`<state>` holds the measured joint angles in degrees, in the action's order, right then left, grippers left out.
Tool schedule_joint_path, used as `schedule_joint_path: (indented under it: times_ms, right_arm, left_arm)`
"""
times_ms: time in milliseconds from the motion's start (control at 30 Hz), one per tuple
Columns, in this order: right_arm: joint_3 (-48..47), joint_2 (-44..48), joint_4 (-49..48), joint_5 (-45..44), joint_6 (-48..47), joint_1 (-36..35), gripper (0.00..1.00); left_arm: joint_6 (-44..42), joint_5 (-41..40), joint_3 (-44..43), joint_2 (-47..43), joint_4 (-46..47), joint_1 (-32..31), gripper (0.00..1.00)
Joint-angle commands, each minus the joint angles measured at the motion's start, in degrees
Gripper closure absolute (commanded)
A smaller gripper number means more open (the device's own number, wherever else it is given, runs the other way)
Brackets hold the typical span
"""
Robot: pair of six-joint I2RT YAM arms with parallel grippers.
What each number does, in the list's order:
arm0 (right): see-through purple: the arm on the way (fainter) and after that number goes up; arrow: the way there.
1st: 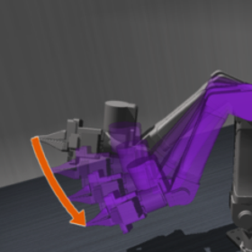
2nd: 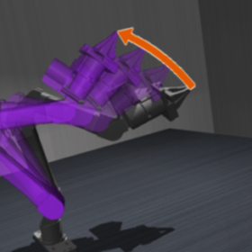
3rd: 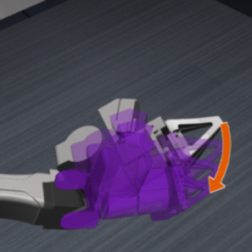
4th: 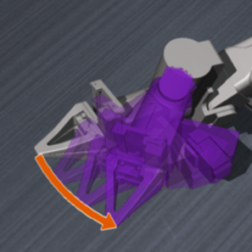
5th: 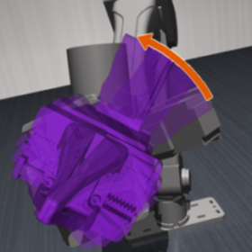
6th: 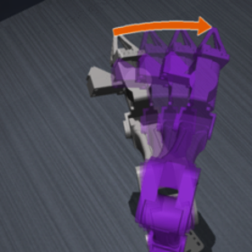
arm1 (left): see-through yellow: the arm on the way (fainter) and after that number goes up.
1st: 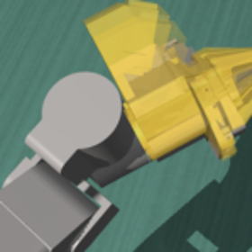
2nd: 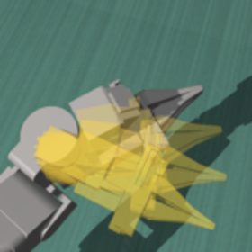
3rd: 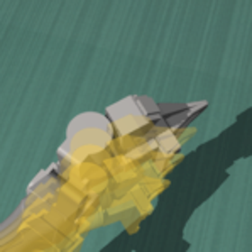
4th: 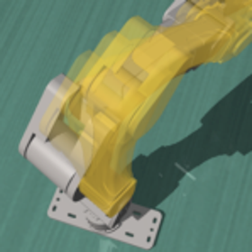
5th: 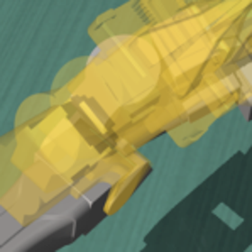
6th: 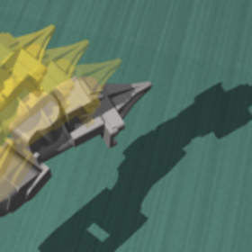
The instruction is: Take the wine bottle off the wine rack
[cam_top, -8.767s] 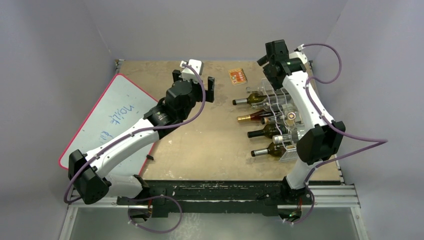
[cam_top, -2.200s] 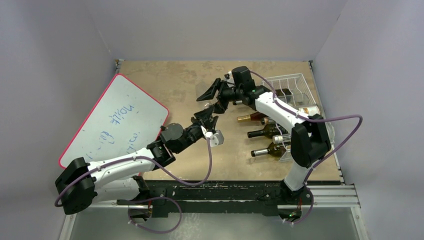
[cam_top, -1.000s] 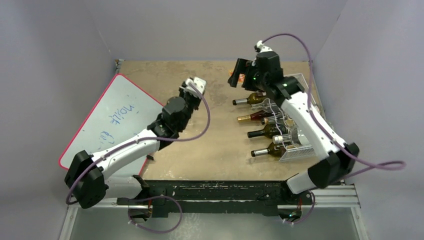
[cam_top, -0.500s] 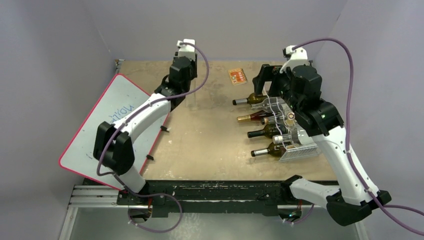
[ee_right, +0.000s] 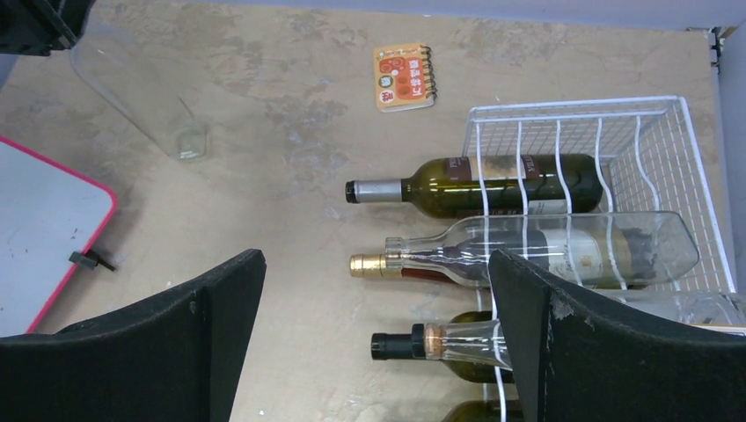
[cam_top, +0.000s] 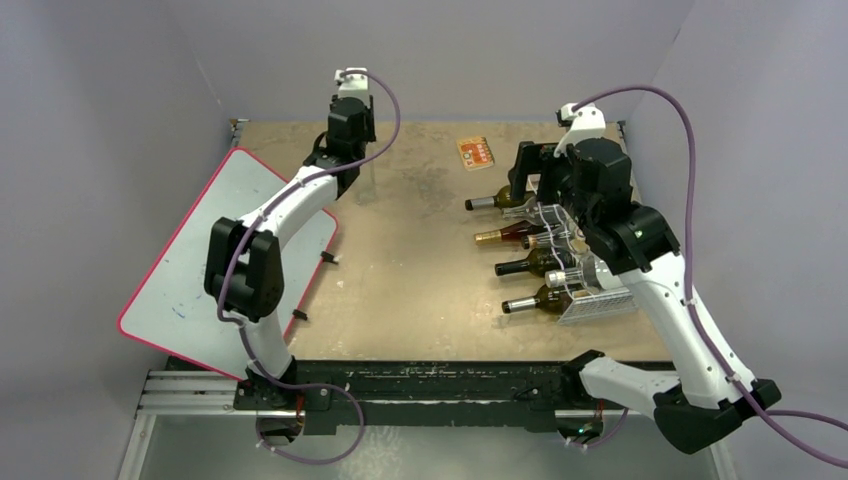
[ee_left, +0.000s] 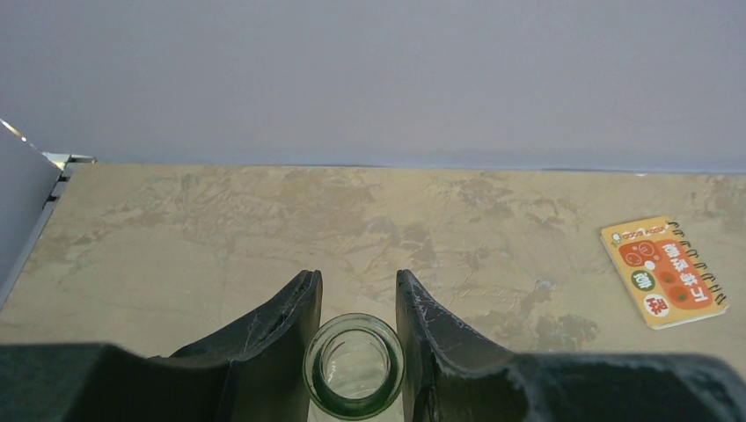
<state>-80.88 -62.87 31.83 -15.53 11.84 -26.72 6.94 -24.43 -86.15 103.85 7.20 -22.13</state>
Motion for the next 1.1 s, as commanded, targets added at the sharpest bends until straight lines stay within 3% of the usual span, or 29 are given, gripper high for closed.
schedule_joint_path:
  times_ms: [0,267,500,600,833,1067]
  right_arm:
    - [-2.8,1.8,-1.0,-1.0,-1.8,-0.2,0.0]
    - [-2.3,3.1,-1.4,-1.9,-2.1,-0.1,0.0]
    - [-2.2,3.5,-1.8,-1.2,-1.9,-0.2,0.0]
    - [-2.1,3.5,-1.8,-0.8,-1.7,-0.2,0.0]
    - [-2.2,3.7,-1.7,-0.7,-1.3,-0.2,0.0]
    - [-1.1,5.3,-2.3,-1.2,-1.7,-0.1,0.0]
  left_arm:
    - [2.1,1.2,-3.2,0.3,6.7,0.8,1.0]
    - [1.9,1.5,-0.6,0.2,7.6,1.2,0.98]
    - [1.1,1.0,2.5,-2.2,8.0,1.2,0.44]
    - [1.3,-0.3,3.2,-2.8,7.5,1.2,0.34]
    - [1.4,-1.7,3.6,-6.0,4.7,1.2,0.27]
    - [3.6,2.9,3.4,-12.1,0.7,1.2,0.24]
